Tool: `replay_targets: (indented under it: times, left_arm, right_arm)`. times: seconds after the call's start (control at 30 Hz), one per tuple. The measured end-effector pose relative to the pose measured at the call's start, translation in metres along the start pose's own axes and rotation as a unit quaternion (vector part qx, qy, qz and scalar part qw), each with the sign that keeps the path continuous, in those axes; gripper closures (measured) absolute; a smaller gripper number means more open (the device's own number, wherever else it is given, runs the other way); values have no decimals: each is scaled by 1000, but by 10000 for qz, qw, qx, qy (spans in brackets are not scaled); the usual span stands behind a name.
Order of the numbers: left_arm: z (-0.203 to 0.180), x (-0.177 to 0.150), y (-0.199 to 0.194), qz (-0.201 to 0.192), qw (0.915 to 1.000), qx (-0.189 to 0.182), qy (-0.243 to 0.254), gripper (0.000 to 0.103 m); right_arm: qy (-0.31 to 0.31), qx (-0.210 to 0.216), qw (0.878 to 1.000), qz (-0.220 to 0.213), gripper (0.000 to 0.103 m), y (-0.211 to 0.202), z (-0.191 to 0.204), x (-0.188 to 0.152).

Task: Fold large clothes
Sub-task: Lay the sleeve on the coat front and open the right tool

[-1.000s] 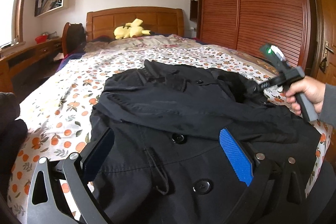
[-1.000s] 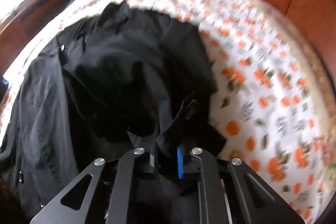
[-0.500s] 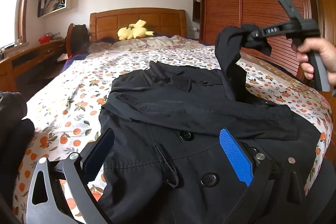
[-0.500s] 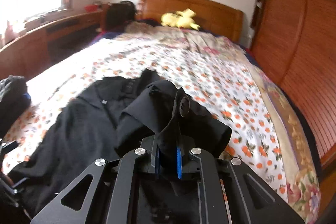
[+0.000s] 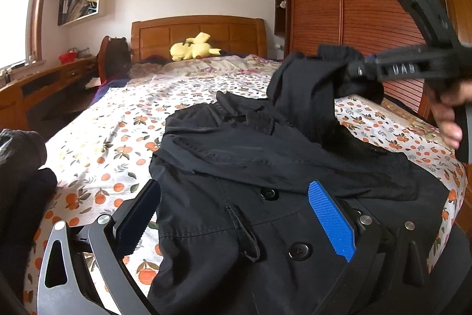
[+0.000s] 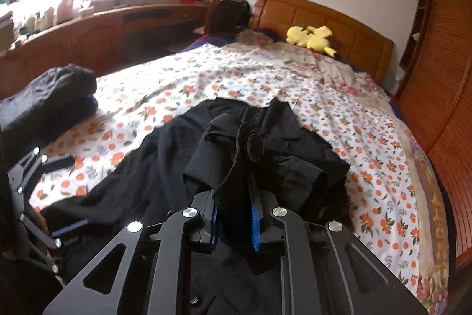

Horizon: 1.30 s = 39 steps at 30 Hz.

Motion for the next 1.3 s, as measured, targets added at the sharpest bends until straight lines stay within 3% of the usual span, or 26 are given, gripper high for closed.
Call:
replay_targets:
  times: [0.03,0.1,0.17,0.2,0.47,0.97,1.3]
  left_arm:
    - [1,0,0,-1,10000,4,-5,2]
    - [3,1,-1,-1,10000,8,-12,2]
    - [3,1,-1,-1,10000,12,-6,2]
    - [3,1,-1,0,10000,14,-6,2]
    - [-4,0,3,46,10000,0,70,2]
    - [-57,-10,17,209,9988,-292,345,2]
    - [-91,-13,42,372,9972,-453,470,2]
  right_arm:
    - [16,20,10000,43,84,1,2,-3]
    - [77,-23,9999,102,62,1,1,-8]
    - [171,6,9997,146,48,3,-1,-11]
    - [233,28,9997,120,47,1,-2,-12]
    - [468,2,9989,35,47,-12,-21,-21]
    - [1205,-355,9905,555,49,-1,-77,-137]
    - [1186,-542,9898,581,55,-7,-90,-166]
Point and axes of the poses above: each gripper's, at about its wrist camera, not at the fingertips, and y roughly the way its jaws point, z to its left, x to its top, the point moved 6 cm from there along y, roughly the way its jaws point, and after that the axes turned 10 degrees about -z, right-handed, at the moved point
